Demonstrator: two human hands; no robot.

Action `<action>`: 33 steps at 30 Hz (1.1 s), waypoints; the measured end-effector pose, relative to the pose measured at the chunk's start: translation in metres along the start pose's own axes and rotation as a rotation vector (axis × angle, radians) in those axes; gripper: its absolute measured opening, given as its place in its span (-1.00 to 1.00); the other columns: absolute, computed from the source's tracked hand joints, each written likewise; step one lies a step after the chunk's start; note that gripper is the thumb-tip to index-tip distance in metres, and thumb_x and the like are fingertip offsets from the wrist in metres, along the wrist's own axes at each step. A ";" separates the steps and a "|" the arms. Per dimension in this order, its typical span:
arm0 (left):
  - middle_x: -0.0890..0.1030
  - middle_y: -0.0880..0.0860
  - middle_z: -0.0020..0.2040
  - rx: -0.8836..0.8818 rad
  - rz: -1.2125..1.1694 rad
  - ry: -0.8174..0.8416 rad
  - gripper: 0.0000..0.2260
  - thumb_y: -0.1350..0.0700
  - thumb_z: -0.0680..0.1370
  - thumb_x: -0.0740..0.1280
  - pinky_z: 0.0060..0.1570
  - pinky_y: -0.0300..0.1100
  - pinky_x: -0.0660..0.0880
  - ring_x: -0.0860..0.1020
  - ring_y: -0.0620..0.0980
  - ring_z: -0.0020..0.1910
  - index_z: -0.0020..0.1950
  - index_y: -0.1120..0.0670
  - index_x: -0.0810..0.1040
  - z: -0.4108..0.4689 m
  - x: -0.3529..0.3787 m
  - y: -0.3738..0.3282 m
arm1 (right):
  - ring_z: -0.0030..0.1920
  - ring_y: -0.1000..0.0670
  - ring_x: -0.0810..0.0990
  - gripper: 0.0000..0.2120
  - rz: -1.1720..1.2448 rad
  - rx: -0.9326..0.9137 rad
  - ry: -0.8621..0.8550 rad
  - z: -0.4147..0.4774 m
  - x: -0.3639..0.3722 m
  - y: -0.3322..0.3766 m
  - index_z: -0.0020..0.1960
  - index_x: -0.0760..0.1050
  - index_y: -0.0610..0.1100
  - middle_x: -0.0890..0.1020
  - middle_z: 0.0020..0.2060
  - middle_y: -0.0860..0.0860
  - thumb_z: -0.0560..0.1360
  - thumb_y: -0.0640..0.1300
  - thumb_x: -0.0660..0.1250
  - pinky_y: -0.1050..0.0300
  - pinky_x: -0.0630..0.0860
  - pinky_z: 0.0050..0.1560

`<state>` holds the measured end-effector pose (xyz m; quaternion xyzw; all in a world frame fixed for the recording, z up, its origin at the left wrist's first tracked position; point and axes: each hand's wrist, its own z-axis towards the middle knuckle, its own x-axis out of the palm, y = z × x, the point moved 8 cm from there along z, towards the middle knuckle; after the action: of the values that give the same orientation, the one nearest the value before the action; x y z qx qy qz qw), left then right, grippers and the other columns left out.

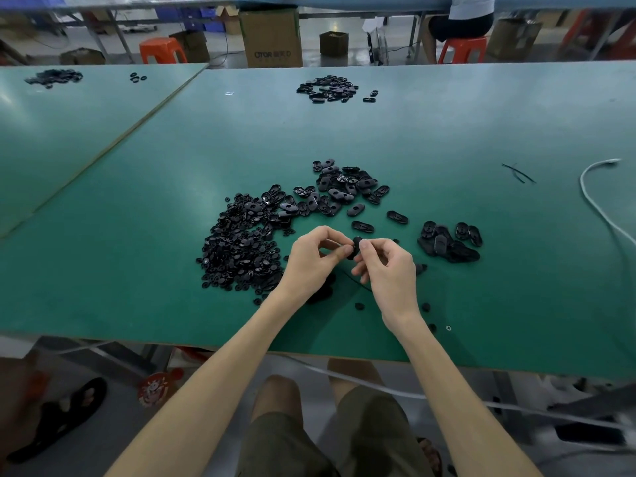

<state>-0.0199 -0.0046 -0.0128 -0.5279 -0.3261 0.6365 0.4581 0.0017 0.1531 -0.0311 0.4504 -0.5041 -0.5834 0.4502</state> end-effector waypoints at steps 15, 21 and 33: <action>0.72 0.08 -0.03 -0.019 -0.158 0.030 -0.84 0.21 0.57 0.48 0.01 -0.22 0.59 0.69 0.00 -0.04 0.12 0.15 0.60 -0.003 0.000 -0.003 | -0.36 0.09 0.63 -0.84 0.046 0.007 0.016 0.001 0.001 -0.001 -0.01 0.61 -0.11 0.69 -0.30 0.09 0.69 -0.18 0.29 0.24 0.51 -0.36; 0.73 0.13 -0.05 -0.012 -0.173 0.069 -0.91 0.25 0.58 0.45 0.07 -0.10 0.62 0.69 0.01 -0.11 0.08 0.20 0.65 -0.001 0.003 -0.002 | -0.33 0.07 0.65 -0.88 0.071 -0.017 0.023 0.001 0.001 0.001 0.02 0.61 -0.11 0.71 -0.26 0.06 0.69 -0.18 0.31 0.23 0.54 -0.34; 0.72 0.06 -0.07 -0.023 -0.220 0.120 -0.92 0.16 0.56 0.50 -0.08 -0.25 0.57 0.66 -0.09 -0.14 0.03 0.09 0.66 -0.002 0.006 0.003 | -0.37 0.06 0.63 -0.75 0.077 0.005 -0.016 0.001 -0.001 -0.002 -0.08 0.60 -0.17 0.71 -0.30 -0.03 0.68 -0.02 0.35 0.20 0.54 -0.33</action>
<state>-0.0192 -0.0003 -0.0175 -0.5313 -0.3612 0.5460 0.5378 0.0003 0.1542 -0.0333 0.4272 -0.5262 -0.5678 0.4672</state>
